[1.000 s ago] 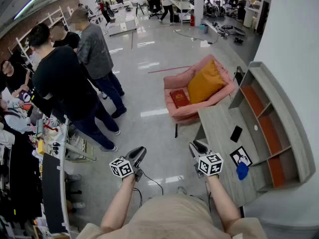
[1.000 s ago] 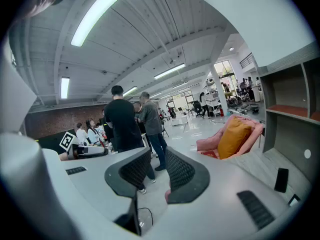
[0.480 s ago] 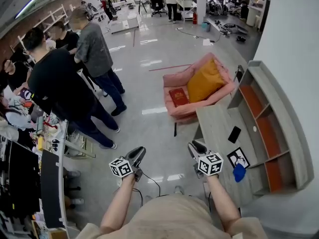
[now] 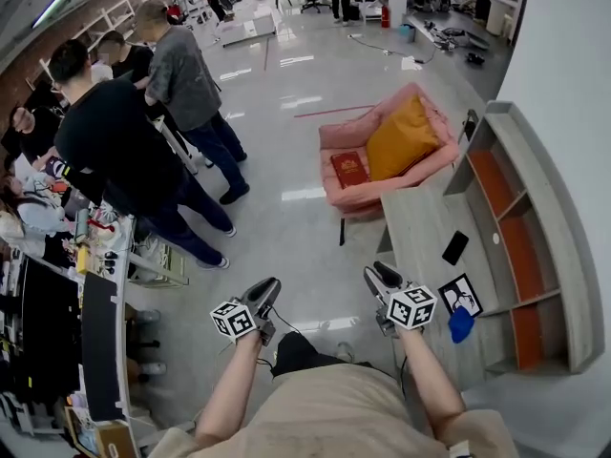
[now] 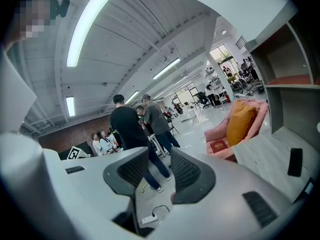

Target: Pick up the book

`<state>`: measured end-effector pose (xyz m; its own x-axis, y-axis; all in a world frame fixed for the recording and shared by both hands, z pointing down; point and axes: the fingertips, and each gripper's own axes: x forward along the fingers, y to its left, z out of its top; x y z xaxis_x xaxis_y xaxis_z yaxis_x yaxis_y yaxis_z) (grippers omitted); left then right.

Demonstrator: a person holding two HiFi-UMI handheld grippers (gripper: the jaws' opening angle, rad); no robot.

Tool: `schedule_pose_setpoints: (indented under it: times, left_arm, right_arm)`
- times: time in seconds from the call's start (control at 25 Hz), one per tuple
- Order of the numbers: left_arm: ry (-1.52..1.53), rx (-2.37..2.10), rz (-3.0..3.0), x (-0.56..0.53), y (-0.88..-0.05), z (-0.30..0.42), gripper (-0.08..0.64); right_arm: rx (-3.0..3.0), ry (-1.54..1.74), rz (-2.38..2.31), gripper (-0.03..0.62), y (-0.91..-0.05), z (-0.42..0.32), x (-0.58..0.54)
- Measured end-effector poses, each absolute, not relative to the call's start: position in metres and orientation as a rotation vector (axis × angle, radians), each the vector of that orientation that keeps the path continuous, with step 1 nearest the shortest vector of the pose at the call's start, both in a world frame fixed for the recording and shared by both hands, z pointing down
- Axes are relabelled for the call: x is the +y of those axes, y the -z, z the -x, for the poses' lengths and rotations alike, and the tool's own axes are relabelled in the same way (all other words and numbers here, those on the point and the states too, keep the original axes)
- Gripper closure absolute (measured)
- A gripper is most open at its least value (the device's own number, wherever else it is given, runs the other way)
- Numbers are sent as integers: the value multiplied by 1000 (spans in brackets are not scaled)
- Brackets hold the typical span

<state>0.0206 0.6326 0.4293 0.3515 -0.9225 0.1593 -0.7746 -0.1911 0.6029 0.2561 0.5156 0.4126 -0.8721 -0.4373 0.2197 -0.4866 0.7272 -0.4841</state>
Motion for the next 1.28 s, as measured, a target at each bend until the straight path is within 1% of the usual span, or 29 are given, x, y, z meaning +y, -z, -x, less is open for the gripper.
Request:
schedule_pose_setpoints:
  times: [0.2,0.48,0.92,1.28]
  left_arm:
    - [338,-1475,-1983,621,-438,-5,474]
    - [342,-1411,-2017,565,-443,18,474]
    - [321,-1273,-2065,442,-443,91,474]
    - [323,-1183,-2112,364,-439,154,472]
  right_arm:
    - [-2823,-824,-761,466,-415,-249,506]
    - [-2806,-819,-840,467,-415,-228,464]
    - [-2766,-834,-1012,466,-403,-163,370]
    - [-2744,-836,-1123,466,-402,-106,312]
